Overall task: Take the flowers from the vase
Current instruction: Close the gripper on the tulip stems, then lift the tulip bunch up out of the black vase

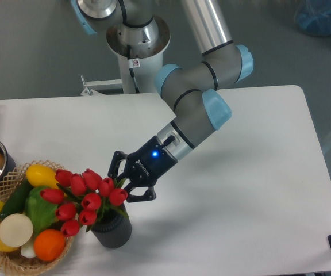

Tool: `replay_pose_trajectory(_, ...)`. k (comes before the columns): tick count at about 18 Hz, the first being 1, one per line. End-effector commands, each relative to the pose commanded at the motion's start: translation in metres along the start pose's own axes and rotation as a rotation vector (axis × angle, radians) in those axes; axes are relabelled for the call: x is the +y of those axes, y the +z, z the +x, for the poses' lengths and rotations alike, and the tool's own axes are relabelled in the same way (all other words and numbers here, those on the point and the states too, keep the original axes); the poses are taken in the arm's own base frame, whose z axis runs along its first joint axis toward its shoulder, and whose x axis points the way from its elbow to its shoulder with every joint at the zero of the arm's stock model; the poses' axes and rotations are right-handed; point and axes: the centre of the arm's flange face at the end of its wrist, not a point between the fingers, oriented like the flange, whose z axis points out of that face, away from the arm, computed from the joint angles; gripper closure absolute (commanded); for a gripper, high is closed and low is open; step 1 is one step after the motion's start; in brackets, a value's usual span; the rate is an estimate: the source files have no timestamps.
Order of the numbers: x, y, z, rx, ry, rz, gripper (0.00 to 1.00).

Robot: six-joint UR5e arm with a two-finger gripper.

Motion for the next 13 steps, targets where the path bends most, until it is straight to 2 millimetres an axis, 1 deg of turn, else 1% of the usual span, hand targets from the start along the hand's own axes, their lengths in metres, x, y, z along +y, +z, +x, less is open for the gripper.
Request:
replay_pose_trajectory(4,-0.009,-0.015,0.007,-0.021,0.007,0.009,1.00)
replay_pose_trajectory(8,-0.027,-0.033,0.015,-0.043,0.027,0.028,1.00)
replay_pose_trajectory(12,-0.033,-0.037,0.018,-0.046,0.019,0.038,1.00)
replay_pose_trajectory(13,-0.037,-0.038,0.020,-0.046,0.022,0.044,1.00)
